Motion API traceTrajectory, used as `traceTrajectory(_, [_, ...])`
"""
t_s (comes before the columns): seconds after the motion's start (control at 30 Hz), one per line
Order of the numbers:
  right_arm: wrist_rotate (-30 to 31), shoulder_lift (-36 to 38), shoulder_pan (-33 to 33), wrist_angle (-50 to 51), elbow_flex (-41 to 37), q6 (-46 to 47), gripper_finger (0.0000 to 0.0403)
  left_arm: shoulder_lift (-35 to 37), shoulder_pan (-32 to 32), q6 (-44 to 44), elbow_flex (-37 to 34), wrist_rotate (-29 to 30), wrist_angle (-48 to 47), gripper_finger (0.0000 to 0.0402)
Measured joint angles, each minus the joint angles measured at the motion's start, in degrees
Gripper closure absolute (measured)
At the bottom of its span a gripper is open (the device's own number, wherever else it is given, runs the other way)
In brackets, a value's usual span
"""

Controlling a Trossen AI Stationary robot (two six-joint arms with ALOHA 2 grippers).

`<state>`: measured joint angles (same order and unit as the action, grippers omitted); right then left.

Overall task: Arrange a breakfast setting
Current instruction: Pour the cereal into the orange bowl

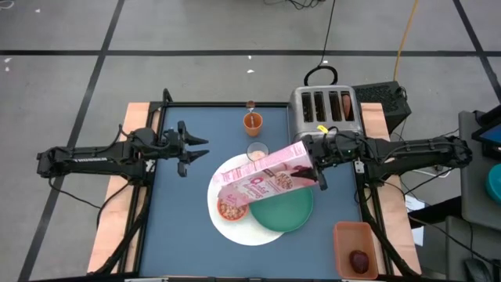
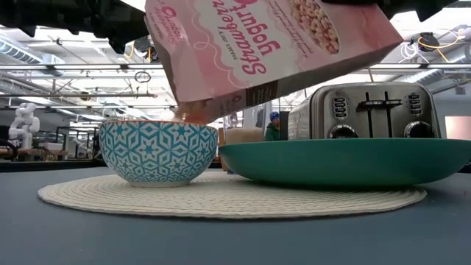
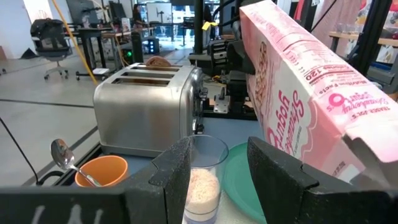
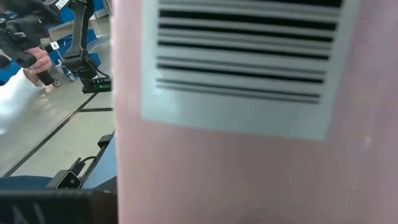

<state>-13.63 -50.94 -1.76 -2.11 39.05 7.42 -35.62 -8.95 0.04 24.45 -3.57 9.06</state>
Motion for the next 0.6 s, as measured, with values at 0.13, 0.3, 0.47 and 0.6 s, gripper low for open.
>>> traceTrajectory(0.13, [0.00, 0.00, -0.02, 0.13, 0.00, 0.00, 0.0184, 0.00, -0.02, -0.26, 0.00, 0.01, 0.03, 0.0238])
traceTrajectory(0.3, [0.02, 0.51, -0.02, 0.19, 0.00, 0.00, 0.0184, 0.00, -0.02, -0.99, 0.13, 0.00, 0.52, 0.0238])
traceTrajectory(0.47, [0.34, 2.26, -0.02, 0.19, 0.00, 0.00, 0.0184, 1.58, -0.02, -3.63, 0.22, 0.01, -0.62, 0.0238])
traceTrajectory(0.6, [2.03, 3.77, -0.04, 0.15, 0.00, -0.02, 0.0184, 3.98, 0.05, -6.98, 0.24, 0.00, -4.61, 0.0238])
